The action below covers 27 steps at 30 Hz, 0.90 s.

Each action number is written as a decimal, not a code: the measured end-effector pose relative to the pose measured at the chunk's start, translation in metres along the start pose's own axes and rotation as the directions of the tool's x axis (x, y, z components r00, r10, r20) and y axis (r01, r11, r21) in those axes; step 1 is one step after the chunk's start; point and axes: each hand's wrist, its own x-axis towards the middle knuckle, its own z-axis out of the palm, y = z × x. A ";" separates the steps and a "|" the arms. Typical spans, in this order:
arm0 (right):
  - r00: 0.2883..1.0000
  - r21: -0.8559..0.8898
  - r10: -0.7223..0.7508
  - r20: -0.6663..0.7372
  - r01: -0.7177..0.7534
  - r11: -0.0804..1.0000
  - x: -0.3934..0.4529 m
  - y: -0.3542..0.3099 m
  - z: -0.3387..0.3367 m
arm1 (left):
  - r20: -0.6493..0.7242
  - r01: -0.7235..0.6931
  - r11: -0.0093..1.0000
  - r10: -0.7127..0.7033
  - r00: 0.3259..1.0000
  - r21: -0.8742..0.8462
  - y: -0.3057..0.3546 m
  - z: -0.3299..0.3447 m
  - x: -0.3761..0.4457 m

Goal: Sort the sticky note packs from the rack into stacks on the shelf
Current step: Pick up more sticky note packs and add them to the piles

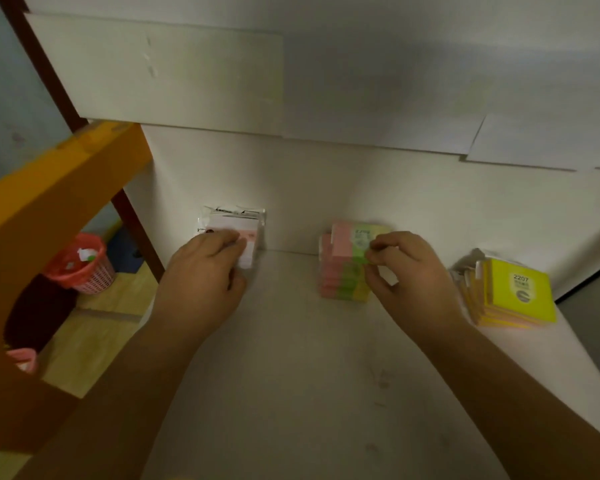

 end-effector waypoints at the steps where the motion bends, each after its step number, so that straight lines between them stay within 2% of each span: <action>1: 0.999 -0.007 -0.008 0.050 0.009 1.000 -0.001 0.004 0.008 | 0.003 -0.001 1.000 0.001 1.000 -0.010 -0.001 -0.001 0.000; 4: 0.986 -0.004 -0.002 0.168 0.003 1.000 -0.005 0.012 0.022 | 0.017 -0.008 1.000 0.009 1.000 -0.029 -0.002 -0.004 0.000; 8: 0.968 0.005 0.045 0.245 -0.048 0.999 -0.010 0.013 0.023 | -0.006 -0.029 0.995 0.028 1.000 -0.096 -0.001 -0.006 -0.002; 11: 0.948 0.000 0.052 0.314 -0.055 0.999 -0.011 0.012 0.021 | -0.059 -0.010 0.992 0.002 0.998 -0.127 0.003 -0.007 -0.002; 14: 0.930 -0.013 0.058 0.362 -0.057 0.998 -0.013 0.008 0.015 | -0.170 -0.009 0.986 -0.020 0.985 -0.168 0.012 -0.009 -0.004; 20: 0.959 -0.079 0.089 0.268 -0.070 0.994 -0.026 -0.010 -0.023 | -0.287 -0.141 0.954 0.062 0.956 -0.265 0.042 -0.013 0.007; 27: 0.981 -0.182 0.163 0.108 -0.142 0.973 -0.057 -0.021 -0.125 | -0.348 -0.277 0.924 0.176 0.921 -0.265 0.130 -0.029 0.024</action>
